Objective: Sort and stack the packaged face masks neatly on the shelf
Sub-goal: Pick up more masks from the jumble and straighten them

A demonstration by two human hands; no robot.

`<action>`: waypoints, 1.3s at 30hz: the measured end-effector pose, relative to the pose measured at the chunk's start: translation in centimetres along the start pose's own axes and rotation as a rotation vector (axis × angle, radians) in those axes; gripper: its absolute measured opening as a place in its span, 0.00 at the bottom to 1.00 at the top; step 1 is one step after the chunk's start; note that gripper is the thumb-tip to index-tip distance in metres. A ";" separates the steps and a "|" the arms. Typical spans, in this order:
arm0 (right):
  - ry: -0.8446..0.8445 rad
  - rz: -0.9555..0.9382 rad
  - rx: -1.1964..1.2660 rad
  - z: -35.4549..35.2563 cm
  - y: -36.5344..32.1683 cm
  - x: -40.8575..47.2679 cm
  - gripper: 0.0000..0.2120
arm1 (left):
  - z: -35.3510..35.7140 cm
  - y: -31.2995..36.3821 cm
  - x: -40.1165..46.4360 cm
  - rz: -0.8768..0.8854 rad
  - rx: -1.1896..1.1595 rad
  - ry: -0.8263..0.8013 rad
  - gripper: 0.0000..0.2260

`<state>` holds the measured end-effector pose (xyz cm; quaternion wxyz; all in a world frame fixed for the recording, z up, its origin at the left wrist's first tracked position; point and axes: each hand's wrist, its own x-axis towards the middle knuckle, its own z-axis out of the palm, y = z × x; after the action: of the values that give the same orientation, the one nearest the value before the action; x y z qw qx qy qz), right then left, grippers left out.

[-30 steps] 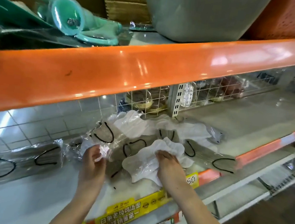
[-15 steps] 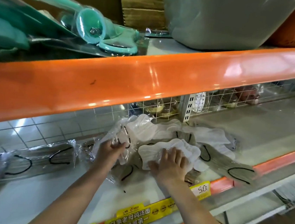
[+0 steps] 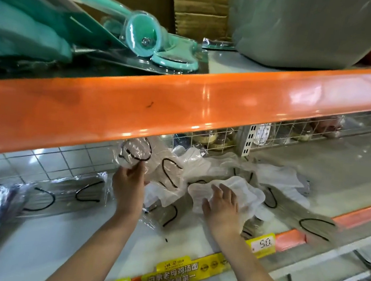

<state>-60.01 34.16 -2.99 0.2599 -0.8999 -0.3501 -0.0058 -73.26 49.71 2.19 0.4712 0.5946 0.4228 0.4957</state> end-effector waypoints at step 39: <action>-0.519 0.370 1.191 0.3 -5.9 -2.3 0.13 | -8.1 0.6 -4.9 -0.458 -0.261 -0.363 0.06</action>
<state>-65.49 36.51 -0.94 0.6157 -0.6204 -0.1849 0.4492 -82.04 45.99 2.34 0.7106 0.4971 0.3876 0.3125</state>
